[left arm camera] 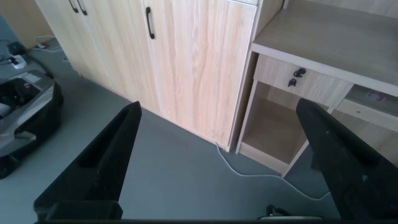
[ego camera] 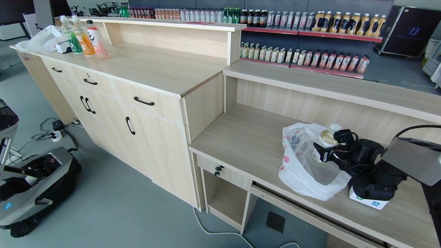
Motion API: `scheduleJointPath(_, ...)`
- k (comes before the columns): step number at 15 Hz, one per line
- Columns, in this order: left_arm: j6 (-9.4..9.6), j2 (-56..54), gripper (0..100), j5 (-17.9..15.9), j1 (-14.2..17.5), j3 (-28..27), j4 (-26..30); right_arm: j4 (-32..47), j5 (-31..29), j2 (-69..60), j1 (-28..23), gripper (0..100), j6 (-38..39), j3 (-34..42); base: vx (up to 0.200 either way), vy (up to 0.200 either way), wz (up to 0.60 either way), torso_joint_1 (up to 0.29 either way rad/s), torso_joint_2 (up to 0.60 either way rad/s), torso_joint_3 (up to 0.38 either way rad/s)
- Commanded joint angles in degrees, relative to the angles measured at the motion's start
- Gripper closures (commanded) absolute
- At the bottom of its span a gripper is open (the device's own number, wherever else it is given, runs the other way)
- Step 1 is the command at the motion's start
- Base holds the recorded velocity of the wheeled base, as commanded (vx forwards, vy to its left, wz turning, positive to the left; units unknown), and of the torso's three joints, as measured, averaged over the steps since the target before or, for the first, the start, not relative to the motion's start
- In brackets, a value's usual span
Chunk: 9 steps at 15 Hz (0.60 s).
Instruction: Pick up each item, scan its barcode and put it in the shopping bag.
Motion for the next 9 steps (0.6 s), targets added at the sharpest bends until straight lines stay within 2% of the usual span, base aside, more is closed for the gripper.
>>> scheduleJointPath(1, -0.01, 0.0, 0, 0.0, 0.0, 0.0, 0.0, -0.2, 0.0, 1.2, 0.0, 100, 0.0, -0.2, 0.0, 0.0, 0.0, 0.0, 0.0, 0.0)
scheduleJointPath(9, -0.01, 0.0, 0, 0.0, 0.0, 0.0, 0.0, -0.3, 0.0, 0.9, 0.0, 100, 0.4, -0.6, 0.0, 0.0, 0.0, 0.0, 0.0, 0.0)
